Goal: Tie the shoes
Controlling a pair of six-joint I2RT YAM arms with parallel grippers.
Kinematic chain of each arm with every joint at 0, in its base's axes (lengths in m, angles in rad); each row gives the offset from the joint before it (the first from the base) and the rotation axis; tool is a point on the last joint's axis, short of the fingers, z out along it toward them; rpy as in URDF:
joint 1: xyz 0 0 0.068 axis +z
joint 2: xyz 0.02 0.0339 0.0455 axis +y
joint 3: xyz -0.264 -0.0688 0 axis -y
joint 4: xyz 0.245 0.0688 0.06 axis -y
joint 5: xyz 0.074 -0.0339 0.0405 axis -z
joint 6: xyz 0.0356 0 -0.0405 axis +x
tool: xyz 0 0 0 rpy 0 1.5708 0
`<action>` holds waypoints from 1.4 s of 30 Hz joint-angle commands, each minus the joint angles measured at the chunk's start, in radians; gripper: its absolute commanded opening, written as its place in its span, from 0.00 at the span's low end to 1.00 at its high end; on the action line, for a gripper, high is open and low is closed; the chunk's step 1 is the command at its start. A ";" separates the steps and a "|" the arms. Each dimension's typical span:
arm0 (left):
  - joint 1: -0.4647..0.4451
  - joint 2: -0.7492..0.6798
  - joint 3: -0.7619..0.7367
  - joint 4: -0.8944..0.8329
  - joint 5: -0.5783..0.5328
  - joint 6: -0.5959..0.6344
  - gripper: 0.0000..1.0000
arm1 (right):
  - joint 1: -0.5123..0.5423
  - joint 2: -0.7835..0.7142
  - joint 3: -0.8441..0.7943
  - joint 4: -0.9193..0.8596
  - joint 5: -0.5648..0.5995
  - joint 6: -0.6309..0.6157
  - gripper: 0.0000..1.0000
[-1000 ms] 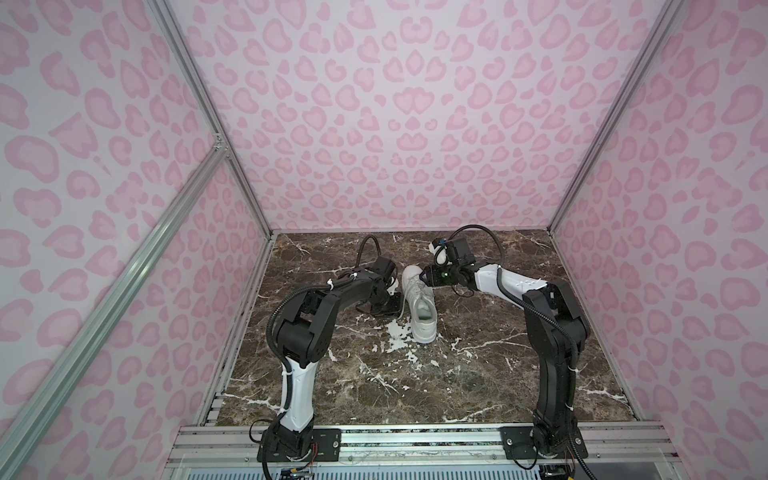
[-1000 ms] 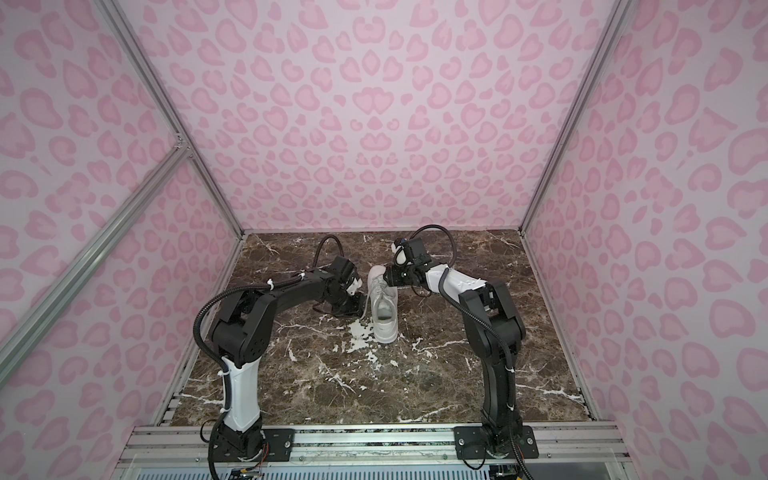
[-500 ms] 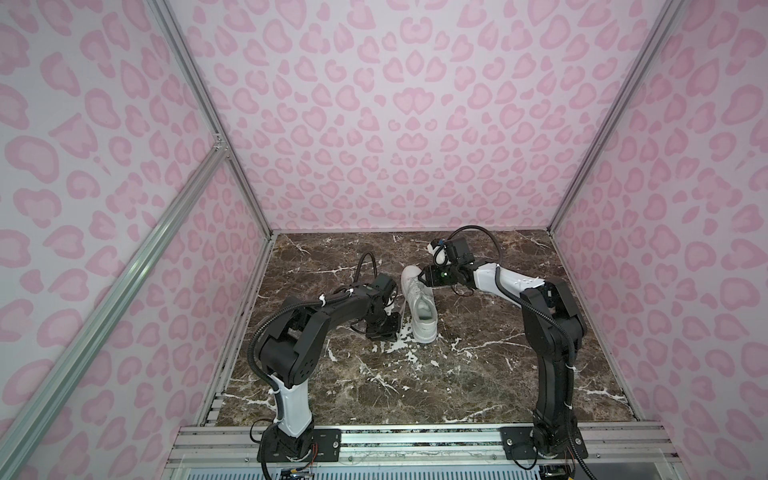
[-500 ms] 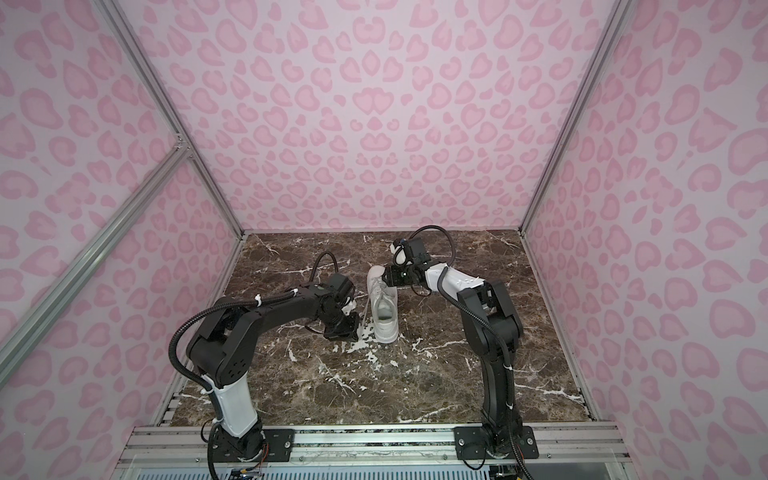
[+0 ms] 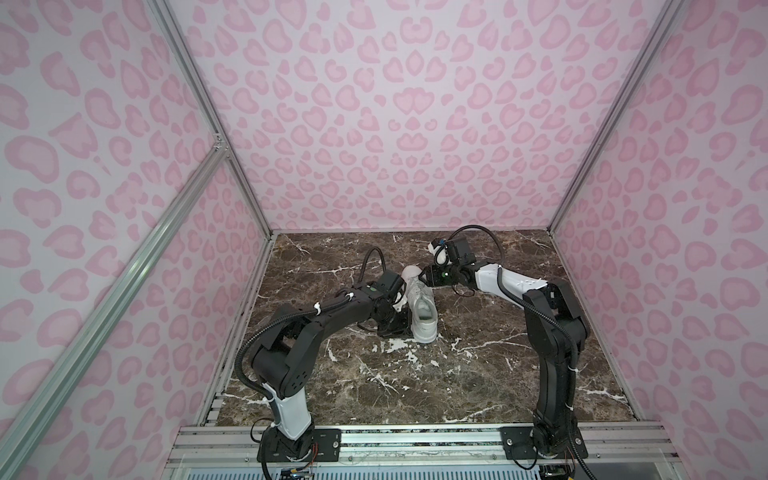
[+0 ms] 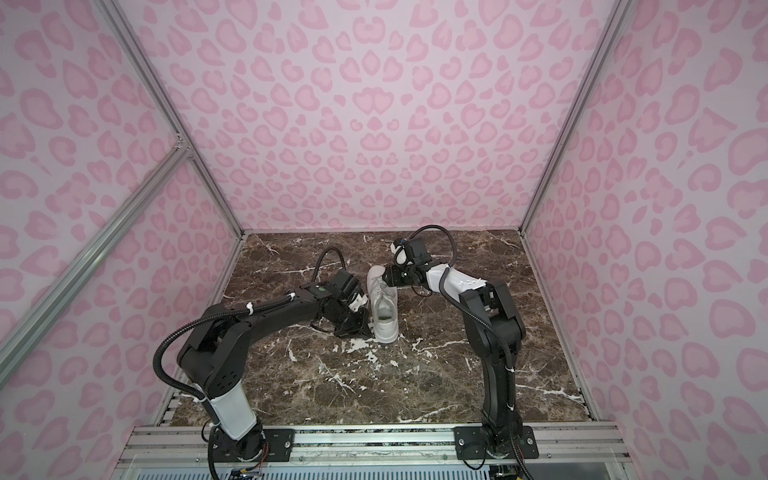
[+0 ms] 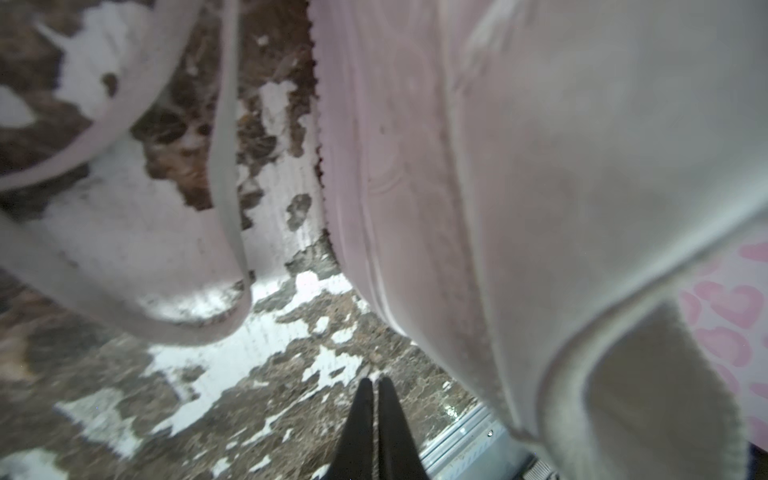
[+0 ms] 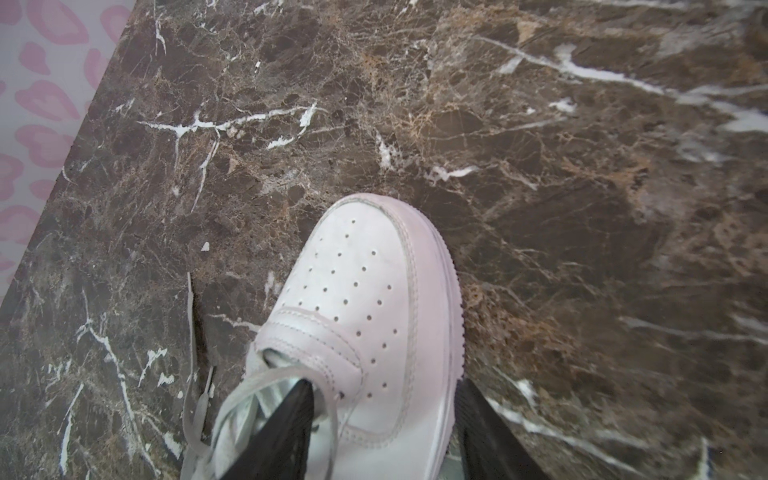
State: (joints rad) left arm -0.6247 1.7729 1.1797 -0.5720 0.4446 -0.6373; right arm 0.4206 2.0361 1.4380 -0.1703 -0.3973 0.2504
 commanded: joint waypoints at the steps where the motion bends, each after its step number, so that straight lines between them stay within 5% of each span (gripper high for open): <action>1: 0.026 -0.032 -0.006 -0.056 -0.132 -0.026 0.08 | 0.000 0.003 -0.003 0.000 -0.008 -0.010 0.56; 17: 0.060 0.187 0.159 -0.169 -0.246 0.061 0.06 | -0.007 0.000 -0.004 -0.015 -0.017 -0.017 0.56; 42: -0.029 0.068 -0.049 -0.246 -0.129 -0.066 0.08 | -0.008 0.019 -0.008 -0.015 -0.024 -0.020 0.56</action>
State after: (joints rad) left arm -0.6498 1.8538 1.1442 -0.7631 0.3141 -0.6758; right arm 0.4122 2.0403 1.4315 -0.1833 -0.4198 0.2321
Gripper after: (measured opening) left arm 0.079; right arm 0.565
